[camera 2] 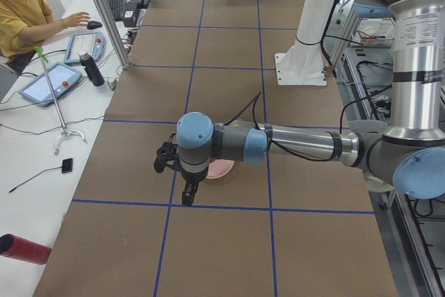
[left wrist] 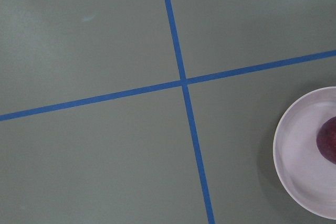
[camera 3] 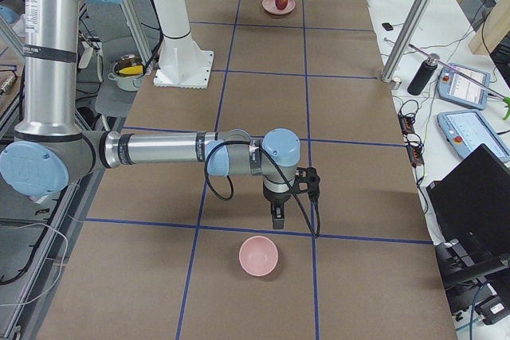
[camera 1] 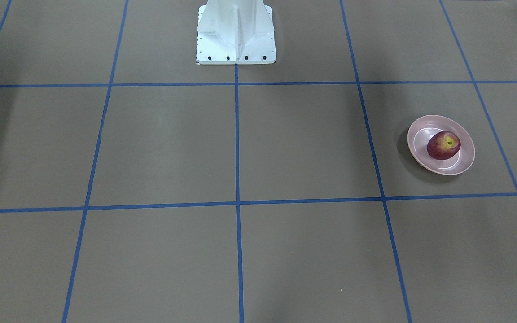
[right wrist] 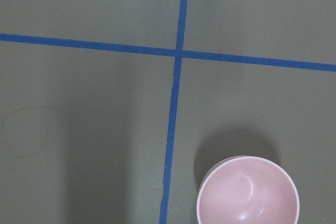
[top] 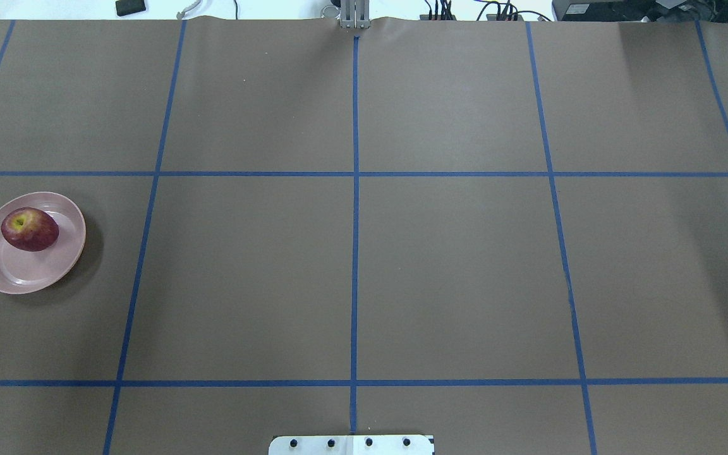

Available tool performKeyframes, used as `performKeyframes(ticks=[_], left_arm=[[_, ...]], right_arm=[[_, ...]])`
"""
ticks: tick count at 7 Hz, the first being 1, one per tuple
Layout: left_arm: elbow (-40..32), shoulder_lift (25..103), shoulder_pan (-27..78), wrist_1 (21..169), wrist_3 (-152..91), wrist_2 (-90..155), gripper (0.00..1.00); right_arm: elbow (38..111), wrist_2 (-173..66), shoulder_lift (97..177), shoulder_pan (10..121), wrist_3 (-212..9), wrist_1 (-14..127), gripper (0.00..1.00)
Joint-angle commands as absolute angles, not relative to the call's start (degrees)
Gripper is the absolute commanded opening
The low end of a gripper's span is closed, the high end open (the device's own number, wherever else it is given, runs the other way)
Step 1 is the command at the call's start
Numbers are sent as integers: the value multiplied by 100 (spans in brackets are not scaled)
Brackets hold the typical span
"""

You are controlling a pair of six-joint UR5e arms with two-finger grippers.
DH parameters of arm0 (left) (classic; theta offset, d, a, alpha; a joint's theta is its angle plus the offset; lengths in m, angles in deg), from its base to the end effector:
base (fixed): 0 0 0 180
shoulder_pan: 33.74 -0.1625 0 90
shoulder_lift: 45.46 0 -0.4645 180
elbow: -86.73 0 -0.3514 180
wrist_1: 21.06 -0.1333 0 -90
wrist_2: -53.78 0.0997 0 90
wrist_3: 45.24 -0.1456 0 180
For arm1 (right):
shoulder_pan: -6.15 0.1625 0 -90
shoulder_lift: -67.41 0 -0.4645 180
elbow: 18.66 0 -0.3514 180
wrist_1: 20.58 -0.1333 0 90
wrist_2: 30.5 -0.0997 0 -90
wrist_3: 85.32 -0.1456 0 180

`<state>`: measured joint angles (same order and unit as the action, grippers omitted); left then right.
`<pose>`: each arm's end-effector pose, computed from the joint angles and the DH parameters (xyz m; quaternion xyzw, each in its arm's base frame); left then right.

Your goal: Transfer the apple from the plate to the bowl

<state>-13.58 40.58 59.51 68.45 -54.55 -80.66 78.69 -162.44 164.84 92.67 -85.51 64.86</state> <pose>-0.0555 -0.4245 0.6803 0.0883 0.3702 0.0682 0.9222 0.0117 -0.4006 0.7238 0.0250 -0.3586 -0.0408 0.9323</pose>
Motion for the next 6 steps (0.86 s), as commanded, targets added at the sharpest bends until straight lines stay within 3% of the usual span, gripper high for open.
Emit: performKeyframes(ticks=[1,3,4,6], left_arm=[[-1355,4058,5951,6850,-5455,-8069,98],[-1355,4058,5942,6858,-5455,-8069,98],[-1355,4058,5942,6858,-5455,-8069,98],[-1355,4058,5942,6858,-5455,-8069,98]], right_arm=[[6876,-16234,16567,8914,-9422,4719,100],[6134,-16225,16576,8562,-10311,3274,97],[6063,-16216,16724,8482,-10368,3085,86],[6053,-16216,16901,8464,-10369,3083,51]])
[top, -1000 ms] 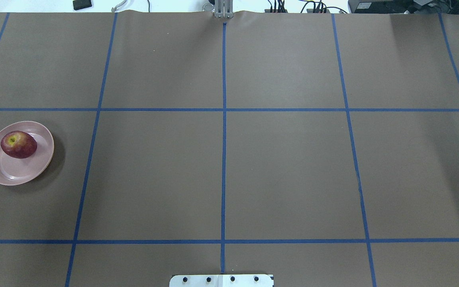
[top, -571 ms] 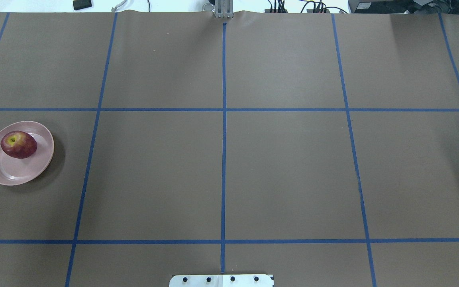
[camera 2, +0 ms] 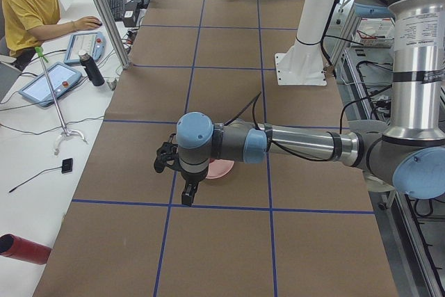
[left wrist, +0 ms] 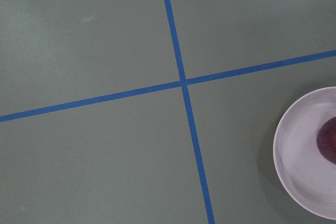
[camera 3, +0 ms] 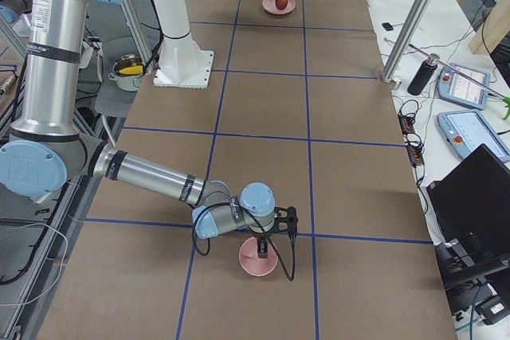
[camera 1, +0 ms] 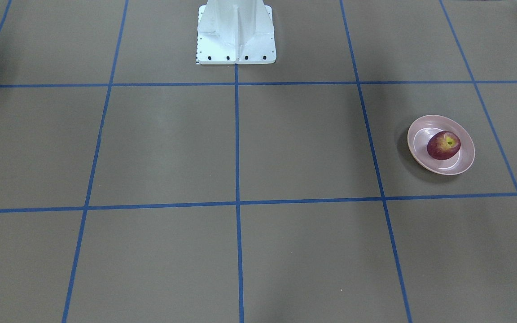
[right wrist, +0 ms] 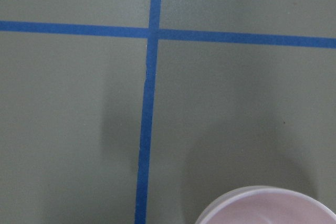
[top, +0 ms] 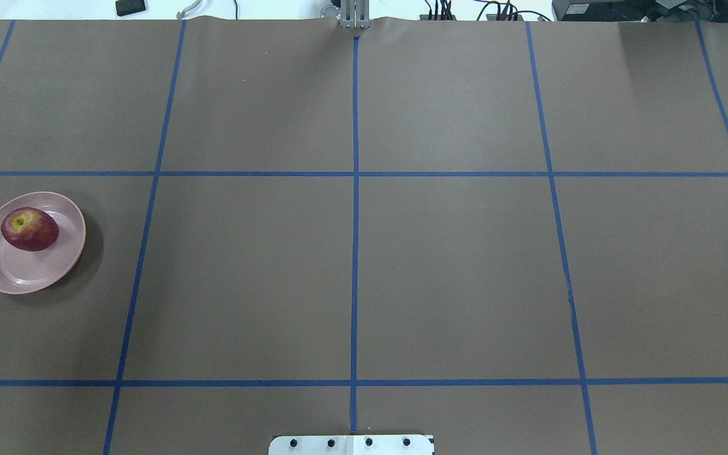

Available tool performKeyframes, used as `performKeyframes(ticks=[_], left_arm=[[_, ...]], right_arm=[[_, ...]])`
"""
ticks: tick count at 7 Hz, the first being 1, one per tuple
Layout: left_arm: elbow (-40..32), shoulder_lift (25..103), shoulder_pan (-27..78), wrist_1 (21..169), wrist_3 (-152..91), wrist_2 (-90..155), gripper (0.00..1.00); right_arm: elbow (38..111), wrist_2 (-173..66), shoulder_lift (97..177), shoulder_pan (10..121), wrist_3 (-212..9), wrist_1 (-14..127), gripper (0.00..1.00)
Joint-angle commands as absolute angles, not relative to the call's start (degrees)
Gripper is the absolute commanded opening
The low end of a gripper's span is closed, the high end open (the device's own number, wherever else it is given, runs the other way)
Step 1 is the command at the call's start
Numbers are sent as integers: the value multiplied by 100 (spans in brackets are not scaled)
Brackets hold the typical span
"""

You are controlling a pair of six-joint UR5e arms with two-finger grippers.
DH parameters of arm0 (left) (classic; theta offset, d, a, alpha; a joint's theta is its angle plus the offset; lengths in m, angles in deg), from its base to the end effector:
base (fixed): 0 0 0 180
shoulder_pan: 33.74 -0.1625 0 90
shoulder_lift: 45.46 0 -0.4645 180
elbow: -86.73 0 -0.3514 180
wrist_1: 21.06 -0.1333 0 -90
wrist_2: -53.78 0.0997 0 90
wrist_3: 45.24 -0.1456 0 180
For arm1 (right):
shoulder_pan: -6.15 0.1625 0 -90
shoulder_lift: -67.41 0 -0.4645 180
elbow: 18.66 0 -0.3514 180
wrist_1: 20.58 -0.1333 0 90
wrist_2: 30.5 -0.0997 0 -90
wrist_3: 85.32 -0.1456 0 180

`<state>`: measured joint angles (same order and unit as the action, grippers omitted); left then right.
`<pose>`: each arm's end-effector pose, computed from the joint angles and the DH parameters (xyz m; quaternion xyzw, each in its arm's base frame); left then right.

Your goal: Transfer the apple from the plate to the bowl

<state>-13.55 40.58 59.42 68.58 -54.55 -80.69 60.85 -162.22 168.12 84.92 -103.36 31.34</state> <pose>-0.0548 -0.4248 0.6802 0.0889 0.3704 0.0692 0.9220 -0.0360 -0.3683 0.8210 0.0437 -0.3755 0.0027 0.9258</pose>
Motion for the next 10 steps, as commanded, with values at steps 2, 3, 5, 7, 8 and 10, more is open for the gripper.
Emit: performKeyframes(ticks=[2,3,5,7,8,10], left_arm=[[-1364,4058,5942,6867,-5455,-8069,98],[-1373,4058,5942,6859,-5455,-8069,98],[-1364,4058,5942,6858,-5455,-8069,98],[-1355,4050,5942,6858,-5455,-8069,98],[-1364,3989,5933,6858,-5455,-8069,98],[-1346,3971,5933,6858,-5455,-8069,98]], right_arm=[[5948,-16216,16910,8455,-10360,3075,0],[6026,-16242,16849,8455,-10368,3083,0],[6359,-16365,16517,8463,-10386,3406,0],[7462,-16471,15858,8298,-10386,4860,0],[7955,-16454,15585,7966,-10473,5068,0],[8329,-16235,14543,6888,-11898,5026,0]])
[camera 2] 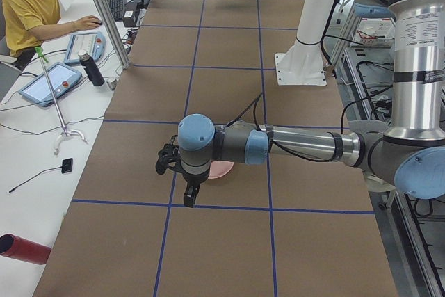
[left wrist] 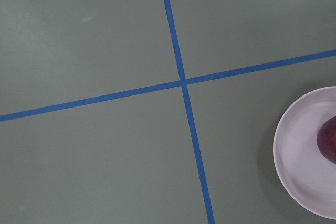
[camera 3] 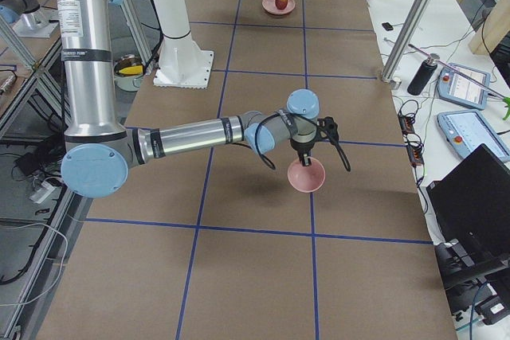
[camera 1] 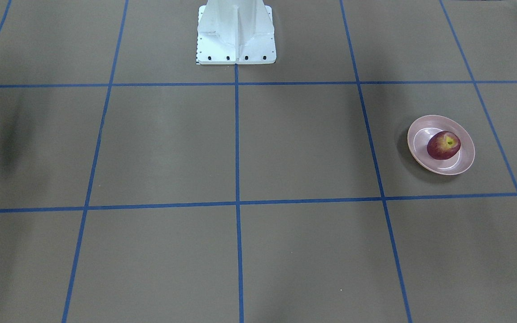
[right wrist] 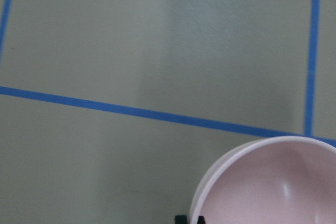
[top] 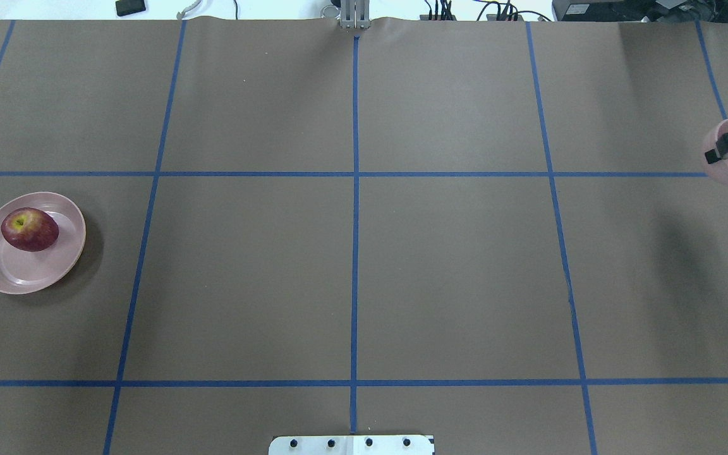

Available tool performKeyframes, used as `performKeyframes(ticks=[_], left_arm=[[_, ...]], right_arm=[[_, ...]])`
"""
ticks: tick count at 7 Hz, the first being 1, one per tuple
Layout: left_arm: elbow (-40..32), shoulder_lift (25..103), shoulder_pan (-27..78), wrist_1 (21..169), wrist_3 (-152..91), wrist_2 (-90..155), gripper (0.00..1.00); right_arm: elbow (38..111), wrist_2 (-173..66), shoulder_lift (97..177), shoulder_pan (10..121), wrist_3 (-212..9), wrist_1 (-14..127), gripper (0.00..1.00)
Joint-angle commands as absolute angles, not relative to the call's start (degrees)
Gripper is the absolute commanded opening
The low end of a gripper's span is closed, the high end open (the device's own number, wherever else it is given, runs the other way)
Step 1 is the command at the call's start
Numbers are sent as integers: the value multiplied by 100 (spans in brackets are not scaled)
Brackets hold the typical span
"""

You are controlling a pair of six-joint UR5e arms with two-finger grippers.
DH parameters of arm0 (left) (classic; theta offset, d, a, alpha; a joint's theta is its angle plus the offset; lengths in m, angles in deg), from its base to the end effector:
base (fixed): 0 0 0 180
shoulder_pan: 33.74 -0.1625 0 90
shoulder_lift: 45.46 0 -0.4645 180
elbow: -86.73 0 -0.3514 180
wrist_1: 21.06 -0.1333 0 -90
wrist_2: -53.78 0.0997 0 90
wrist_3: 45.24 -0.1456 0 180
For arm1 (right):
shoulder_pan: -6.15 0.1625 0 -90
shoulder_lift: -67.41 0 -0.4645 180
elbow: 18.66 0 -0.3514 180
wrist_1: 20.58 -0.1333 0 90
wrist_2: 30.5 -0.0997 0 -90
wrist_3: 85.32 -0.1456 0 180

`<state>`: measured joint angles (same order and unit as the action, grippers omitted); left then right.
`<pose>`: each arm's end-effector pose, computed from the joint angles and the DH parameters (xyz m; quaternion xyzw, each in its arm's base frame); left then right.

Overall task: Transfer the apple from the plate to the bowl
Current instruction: 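Carry the pink bowl with the right gripper toward the table center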

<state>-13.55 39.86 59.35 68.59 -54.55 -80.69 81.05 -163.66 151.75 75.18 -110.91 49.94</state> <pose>-0.0539 -0.4183 0.6855 0.0830 0.3712 0.0675 0.9224 -0.1572 -0.5043 0.5618 0.1171 -0.4324 -0.0743 0.8909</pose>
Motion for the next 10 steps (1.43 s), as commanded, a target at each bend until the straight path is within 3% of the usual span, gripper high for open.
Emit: performKeyframes(ticks=[1,2,4,7,8,10], left_arm=[[-1346,3970,5933,6858,-5455,-8069,98],[-1338,3970,5933,6858,-5455,-8069,98],[-1329,3953,5924,6850,-5455,-8069,98],[-1276,3927,5924,6850,-5464,-8069,98],[-1250,3909,5924,6850,-5473,-8069,98],[-1241,3909,5924,6850,-5473,-8069,98]], right_arm=[[8312,-15686,13902,6098,-12951,5069,0],[8242,-14828,13399,5255,-13927,5096,0],[7902,-13865,12023,4214,-14839,6432,0],[5991,-13352,10227,3543,-15904,6704,0],[5513,-13334,9865,3524,-15949,6757,0],[5298,-13211,9703,3533,-15862,7117,0]])
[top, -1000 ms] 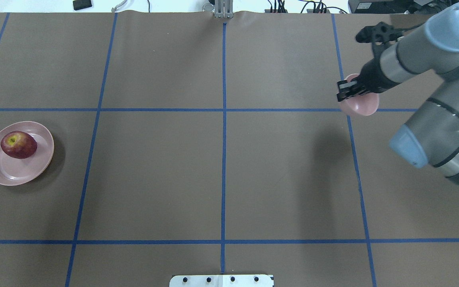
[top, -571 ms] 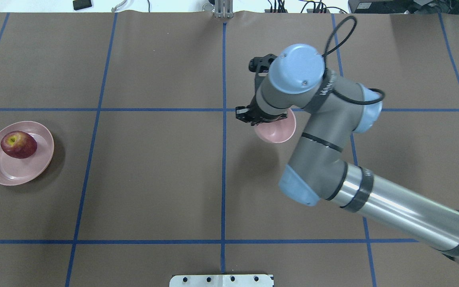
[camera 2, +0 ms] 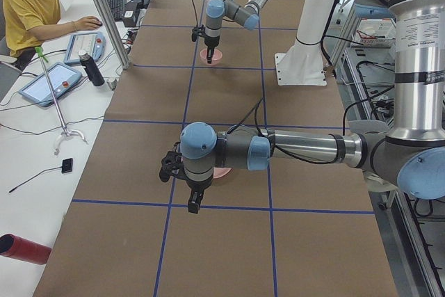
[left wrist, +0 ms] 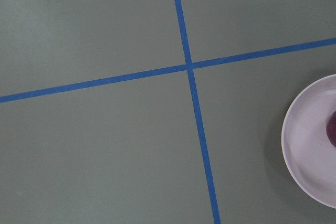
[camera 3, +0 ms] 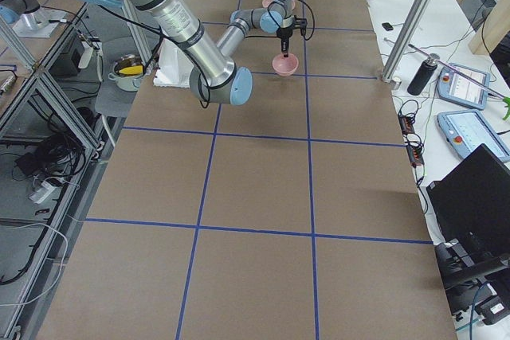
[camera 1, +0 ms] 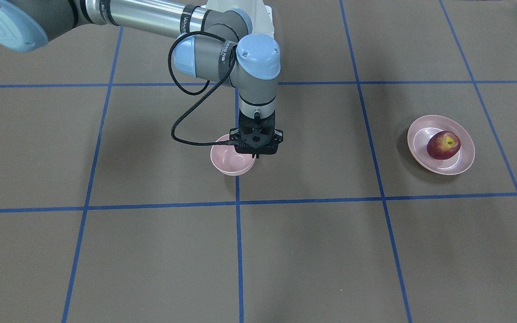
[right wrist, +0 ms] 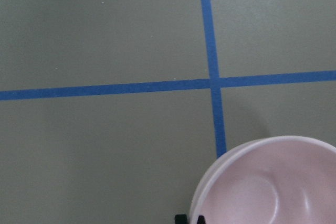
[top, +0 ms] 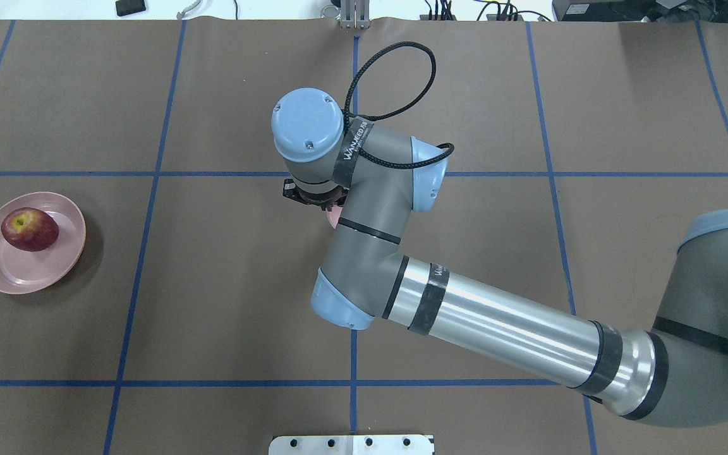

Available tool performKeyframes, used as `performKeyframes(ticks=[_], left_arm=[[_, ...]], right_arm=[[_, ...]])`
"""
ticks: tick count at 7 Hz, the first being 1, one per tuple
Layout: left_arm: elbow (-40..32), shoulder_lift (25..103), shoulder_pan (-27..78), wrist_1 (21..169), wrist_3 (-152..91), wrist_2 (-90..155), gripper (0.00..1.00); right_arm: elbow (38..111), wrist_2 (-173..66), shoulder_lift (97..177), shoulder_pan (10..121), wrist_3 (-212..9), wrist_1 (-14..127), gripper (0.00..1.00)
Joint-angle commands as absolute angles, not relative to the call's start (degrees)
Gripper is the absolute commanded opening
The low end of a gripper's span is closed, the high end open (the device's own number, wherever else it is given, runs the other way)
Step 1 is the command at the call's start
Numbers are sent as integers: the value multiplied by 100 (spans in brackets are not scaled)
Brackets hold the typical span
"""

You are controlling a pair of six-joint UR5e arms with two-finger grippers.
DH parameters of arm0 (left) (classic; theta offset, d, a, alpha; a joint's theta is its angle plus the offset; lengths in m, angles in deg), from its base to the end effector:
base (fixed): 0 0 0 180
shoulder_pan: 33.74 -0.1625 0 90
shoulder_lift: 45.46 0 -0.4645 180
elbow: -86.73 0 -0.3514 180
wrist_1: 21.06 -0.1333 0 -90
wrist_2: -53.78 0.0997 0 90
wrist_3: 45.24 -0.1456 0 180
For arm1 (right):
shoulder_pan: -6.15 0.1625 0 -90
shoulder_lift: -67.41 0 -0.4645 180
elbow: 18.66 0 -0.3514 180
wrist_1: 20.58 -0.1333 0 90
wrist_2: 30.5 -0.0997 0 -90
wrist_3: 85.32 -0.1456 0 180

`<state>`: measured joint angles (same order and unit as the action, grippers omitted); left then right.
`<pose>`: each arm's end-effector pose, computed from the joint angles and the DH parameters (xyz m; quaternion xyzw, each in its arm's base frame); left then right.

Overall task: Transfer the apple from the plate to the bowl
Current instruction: 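Carry the pink bowl with the right gripper toward the table center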

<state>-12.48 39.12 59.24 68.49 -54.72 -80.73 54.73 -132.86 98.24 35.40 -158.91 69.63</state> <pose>-0.0526 -0.4102 0.6995 0.0679 0.3734 0.0635 0.9230 -0.6718 -0.4933 0.2008 0.0468 -0.3699 0.0650 0.9256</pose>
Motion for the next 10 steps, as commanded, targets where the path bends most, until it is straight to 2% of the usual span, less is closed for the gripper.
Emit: performKeyframes(ticks=[1,2,6,8,9,10], left_arm=[[-1241,3909,5924,6850,-5473,-8069,98],[-1241,3909,5924,6850,-5473,-8078,98],[-1232,3909,5924,6850,-5473,-8069,98],[-1232,3909,5924,6850,-5473,-8069,98],[-1232,3909,5924,6850,-5473,-8078,98],[-1241,3909,5924,6850,-5473,-8078,98]], right_arm=[[5027,-13211,9546,3524,-15844,7118,0],[4642,-13210,9258,3533,-15827,7118,0],[4594,-13219,9386,3533,-15422,7083,0],[4603,-13219,9422,3524,-15475,7047,53],[4638,-13211,9404,3515,-15545,7030,100],[4856,-13219,9361,3541,-15606,7056,100]])
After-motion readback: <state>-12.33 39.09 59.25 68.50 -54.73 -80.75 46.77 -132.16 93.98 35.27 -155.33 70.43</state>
